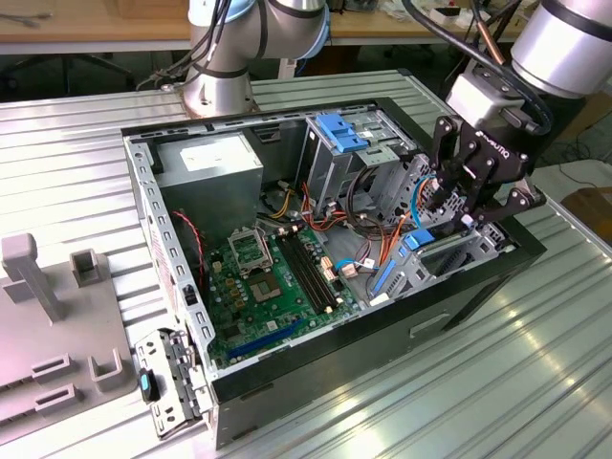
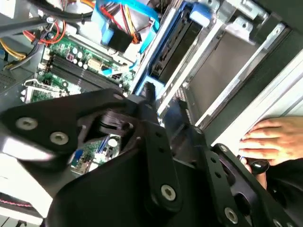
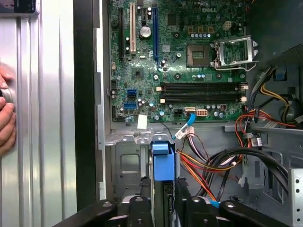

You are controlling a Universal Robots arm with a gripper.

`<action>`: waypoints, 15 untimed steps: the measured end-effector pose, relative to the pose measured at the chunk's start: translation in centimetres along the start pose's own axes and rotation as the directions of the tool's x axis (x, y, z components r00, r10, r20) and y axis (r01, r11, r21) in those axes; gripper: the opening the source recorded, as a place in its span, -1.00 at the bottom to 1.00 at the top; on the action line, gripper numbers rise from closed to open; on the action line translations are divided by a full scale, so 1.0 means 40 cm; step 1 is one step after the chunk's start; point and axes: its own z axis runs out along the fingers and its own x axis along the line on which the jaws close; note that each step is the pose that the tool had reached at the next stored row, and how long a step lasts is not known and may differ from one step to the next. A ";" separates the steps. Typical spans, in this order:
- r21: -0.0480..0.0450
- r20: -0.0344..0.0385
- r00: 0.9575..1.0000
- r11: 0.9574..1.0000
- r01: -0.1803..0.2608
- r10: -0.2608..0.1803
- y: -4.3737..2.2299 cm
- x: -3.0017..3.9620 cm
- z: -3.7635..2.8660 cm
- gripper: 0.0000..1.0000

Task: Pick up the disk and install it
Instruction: 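Insert the disk into the insertion slot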

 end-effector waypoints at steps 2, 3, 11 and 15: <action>0.000 0.000 1.000 1.000 0.000 0.000 -0.038 -0.005 0.018 -0.63; 0.000 0.000 1.000 1.000 0.000 0.000 -0.049 -0.011 0.026 -0.76; 0.000 0.000 1.000 1.000 0.008 -0.008 -0.052 -0.011 0.087 -0.79; 0.000 0.001 1.000 1.000 0.008 -0.008 -0.054 -0.011 0.103 -0.79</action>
